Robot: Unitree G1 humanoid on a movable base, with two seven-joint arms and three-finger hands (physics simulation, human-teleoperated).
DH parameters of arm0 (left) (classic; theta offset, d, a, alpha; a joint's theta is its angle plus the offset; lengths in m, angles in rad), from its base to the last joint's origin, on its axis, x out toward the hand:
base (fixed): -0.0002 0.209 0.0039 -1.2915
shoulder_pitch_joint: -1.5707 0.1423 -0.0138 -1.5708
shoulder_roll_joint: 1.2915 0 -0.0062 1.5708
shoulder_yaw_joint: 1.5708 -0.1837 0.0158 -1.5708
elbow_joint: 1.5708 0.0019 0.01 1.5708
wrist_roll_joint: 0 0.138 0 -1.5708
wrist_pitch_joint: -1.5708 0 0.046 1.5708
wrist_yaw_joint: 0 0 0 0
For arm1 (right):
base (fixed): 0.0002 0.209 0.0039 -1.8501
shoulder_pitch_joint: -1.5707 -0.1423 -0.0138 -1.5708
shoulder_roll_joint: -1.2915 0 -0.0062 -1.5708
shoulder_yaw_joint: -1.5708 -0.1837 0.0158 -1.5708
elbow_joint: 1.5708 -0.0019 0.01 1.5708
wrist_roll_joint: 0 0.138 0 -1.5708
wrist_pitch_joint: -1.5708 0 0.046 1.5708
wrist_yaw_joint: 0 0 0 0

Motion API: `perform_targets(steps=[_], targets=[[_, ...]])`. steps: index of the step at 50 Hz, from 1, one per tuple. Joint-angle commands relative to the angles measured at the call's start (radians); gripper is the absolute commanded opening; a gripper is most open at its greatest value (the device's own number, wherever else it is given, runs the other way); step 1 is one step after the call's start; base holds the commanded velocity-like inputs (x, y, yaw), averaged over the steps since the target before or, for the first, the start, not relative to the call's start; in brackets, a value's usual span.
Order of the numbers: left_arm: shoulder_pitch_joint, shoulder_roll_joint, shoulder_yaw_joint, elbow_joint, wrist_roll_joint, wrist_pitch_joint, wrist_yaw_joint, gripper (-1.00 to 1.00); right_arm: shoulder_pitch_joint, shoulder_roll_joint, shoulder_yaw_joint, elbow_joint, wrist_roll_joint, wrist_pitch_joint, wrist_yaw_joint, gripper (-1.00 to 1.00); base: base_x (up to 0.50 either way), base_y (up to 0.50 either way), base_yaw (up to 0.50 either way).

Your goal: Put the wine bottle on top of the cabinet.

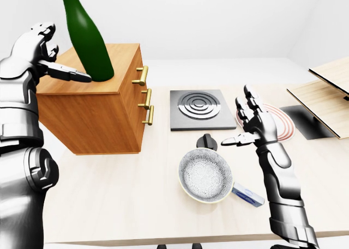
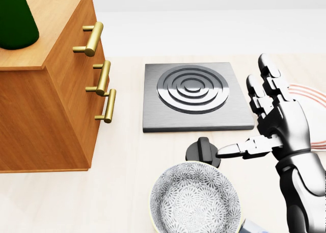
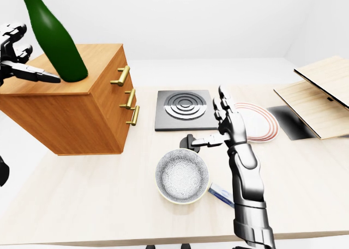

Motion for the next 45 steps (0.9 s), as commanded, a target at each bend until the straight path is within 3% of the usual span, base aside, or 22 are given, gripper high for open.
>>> perform_targets(steps=[1,6,12,19,24,31,35,45], targets=[[0.114,0.015,0.010,-0.257,-0.035,0.000,-0.069,1.00,0.005,0.004,0.002,0.029,0.001,0.000,0.005,1.00,0.00,0.00,0.00],[0.256,0.015,0.058,-0.542,-0.076,0.000,-0.096,1.00,0.022,0.006,-0.001,0.044,0.002,0.000,0.009,1.00,0.00,0.00,0.00],[0.476,-0.019,0.123,-0.886,-0.131,0.000,-0.094,1.00,0.041,0.011,-0.003,0.028,0.007,0.000,0.007,1.00,0.00,0.00,0.00],[0.673,-0.061,0.207,-1.187,-0.183,0.000,-0.072,1.00,0.056,0.011,-0.011,0.018,0.009,0.000,0.007,1.00,0.00,0.00,0.00],[0.778,-0.096,0.245,-1.287,-0.187,0.000,-0.059,1.00,0.063,0.016,-0.008,0.031,0.008,0.000,0.010,1.00,0.00,0.00,0.00],[0.925,-0.172,0.310,-1.461,-0.196,0.000,-0.057,1.00,0.077,0.012,-0.020,0.072,0.016,0.000,0.024,1.00,0.00,0.00,0.00],[1.032,-0.263,0.330,-1.555,-0.182,0.000,-0.053,1.00,0.087,0.012,-0.023,0.082,0.018,0.000,0.028,1.00,0.00,0.00,0.00],[1.175,-0.411,0.377,-1.683,-0.173,0.000,-0.037,1.00,0.111,0.018,-0.026,0.043,0.022,0.000,0.021,1.00,0.00,0.00,0.00]])
